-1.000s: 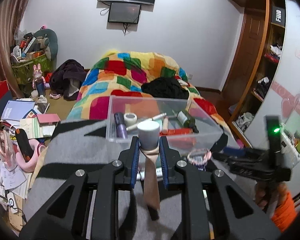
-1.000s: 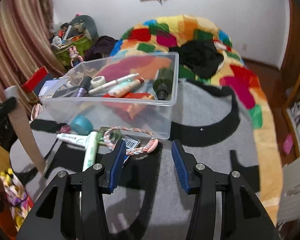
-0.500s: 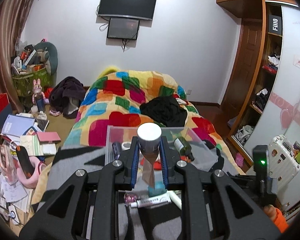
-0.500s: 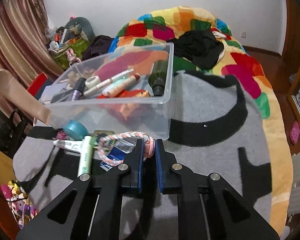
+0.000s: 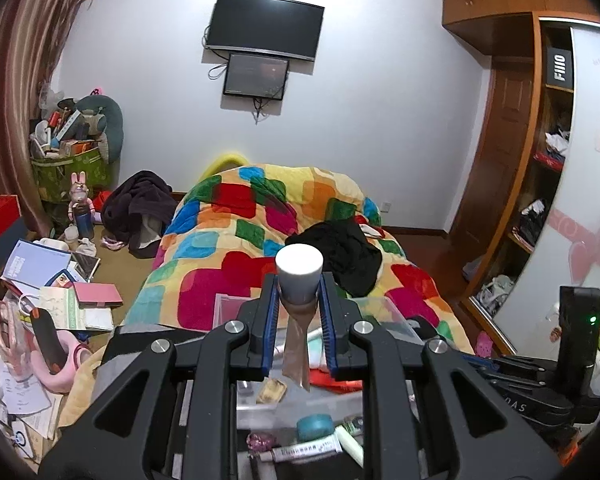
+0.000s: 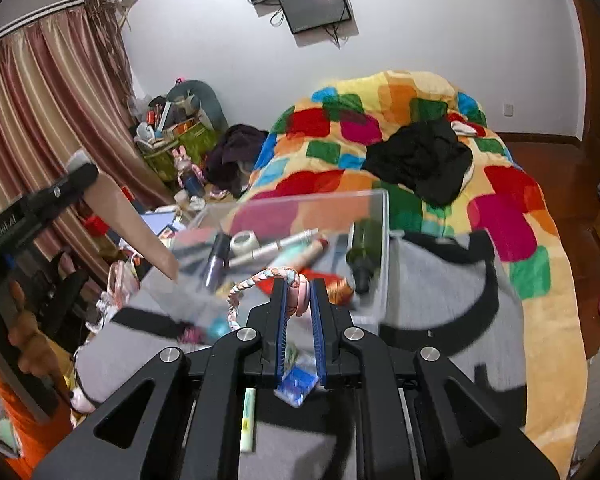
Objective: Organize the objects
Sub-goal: 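Carry the bracelet and foundation tube into the clear box and open both grippers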
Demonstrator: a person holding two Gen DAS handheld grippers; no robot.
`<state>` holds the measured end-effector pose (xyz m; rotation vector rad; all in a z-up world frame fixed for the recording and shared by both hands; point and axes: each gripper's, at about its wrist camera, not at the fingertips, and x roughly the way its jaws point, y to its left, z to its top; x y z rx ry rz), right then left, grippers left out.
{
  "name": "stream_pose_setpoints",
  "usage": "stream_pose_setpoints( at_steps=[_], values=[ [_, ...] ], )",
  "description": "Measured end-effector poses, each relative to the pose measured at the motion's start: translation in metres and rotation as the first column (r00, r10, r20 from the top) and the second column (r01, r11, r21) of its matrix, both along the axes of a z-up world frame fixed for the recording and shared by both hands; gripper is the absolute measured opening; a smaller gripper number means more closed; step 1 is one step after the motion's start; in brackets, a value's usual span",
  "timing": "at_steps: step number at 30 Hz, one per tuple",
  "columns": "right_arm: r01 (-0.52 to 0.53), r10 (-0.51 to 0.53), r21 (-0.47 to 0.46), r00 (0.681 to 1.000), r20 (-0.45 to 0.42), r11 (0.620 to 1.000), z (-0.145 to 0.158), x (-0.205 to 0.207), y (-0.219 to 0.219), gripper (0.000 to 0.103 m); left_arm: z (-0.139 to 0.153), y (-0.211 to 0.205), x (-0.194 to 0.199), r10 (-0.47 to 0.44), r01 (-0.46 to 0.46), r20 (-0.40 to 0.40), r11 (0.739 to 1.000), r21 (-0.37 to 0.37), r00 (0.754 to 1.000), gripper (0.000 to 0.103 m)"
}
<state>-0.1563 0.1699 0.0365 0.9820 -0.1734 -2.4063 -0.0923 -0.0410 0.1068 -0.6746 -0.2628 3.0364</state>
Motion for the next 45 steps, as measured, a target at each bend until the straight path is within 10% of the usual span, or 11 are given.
stream_pose_setpoints(
  at_steps=[15, 33, 45],
  values=[
    [0.002, -0.017, 0.131, 0.993, 0.118, 0.991, -0.047, -0.048, -0.040, 0.011, -0.075, -0.009, -0.043, -0.043, 0.032, 0.239, 0.998, 0.051, 0.970, 0.019],
    [0.013, -0.018, 0.090, 0.998, 0.053, 0.996, -0.020, -0.013, -0.015, 0.045, -0.046, 0.010, -0.006, -0.062, 0.068, 0.167, 0.997, -0.033, 0.984, 0.068],
    [-0.020, 0.010, 0.144, 0.998, 0.068, 0.989, -0.038, 0.014, -0.014, 0.055, -0.092, 0.002, 0.014, -0.109, 0.114, 0.305, 0.993, 0.000, 0.946, 0.069]
  ],
)
